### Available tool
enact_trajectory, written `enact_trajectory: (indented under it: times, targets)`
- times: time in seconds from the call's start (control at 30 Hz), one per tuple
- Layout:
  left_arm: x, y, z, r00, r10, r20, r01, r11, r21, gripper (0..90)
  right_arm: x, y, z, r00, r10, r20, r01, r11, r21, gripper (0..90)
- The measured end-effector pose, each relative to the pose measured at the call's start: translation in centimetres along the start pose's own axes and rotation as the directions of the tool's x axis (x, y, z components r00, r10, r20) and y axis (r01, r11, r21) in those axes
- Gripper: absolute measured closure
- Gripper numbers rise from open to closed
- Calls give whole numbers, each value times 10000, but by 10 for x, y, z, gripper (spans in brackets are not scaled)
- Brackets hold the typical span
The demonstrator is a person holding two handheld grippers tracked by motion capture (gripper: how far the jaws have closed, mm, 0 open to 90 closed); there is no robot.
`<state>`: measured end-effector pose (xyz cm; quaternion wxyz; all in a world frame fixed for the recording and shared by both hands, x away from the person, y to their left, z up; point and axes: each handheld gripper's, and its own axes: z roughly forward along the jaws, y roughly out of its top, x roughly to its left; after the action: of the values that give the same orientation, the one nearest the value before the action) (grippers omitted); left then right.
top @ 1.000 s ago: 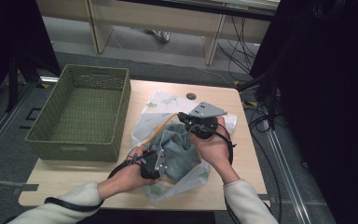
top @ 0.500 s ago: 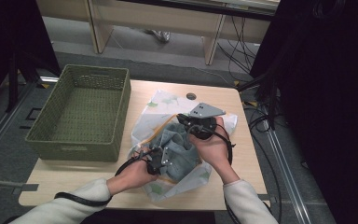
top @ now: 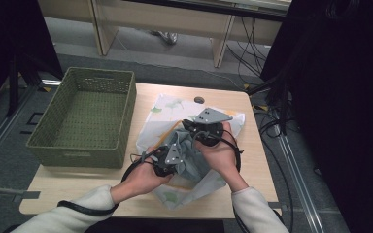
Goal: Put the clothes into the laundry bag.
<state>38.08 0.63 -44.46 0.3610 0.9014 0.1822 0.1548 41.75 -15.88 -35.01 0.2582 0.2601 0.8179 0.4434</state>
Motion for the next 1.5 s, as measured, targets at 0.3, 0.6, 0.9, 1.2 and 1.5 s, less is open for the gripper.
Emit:
enact_trajectory:
  times: [0.3,0.6,0.9,1.2,1.5]
  targets:
    - [5,22,-17,9966,-308,-769,197,9898,-1414,832,6,6,-4,9998,-152,-89,149,9994,-298,893]
    - [16,40,-40,9856,-552,-1597,153,9704,-2410,833,7,12,-10,9998,-178,-49,174,9974,-694,894]
    - [30,34,6,9694,-800,-2319,258,9733,-2281,828,0,9,-11,9999,54,128,-44,9974,-712,895]
    - [28,27,40,9547,-240,-2967,-335,9817,-1873,814,-8,4,-10,9992,188,365,-166,9981,-591,894]
    - [27,13,64,9576,603,-2817,-856,9933,-783,760,-12,-3,-4,9986,294,441,-281,9991,-309,893]
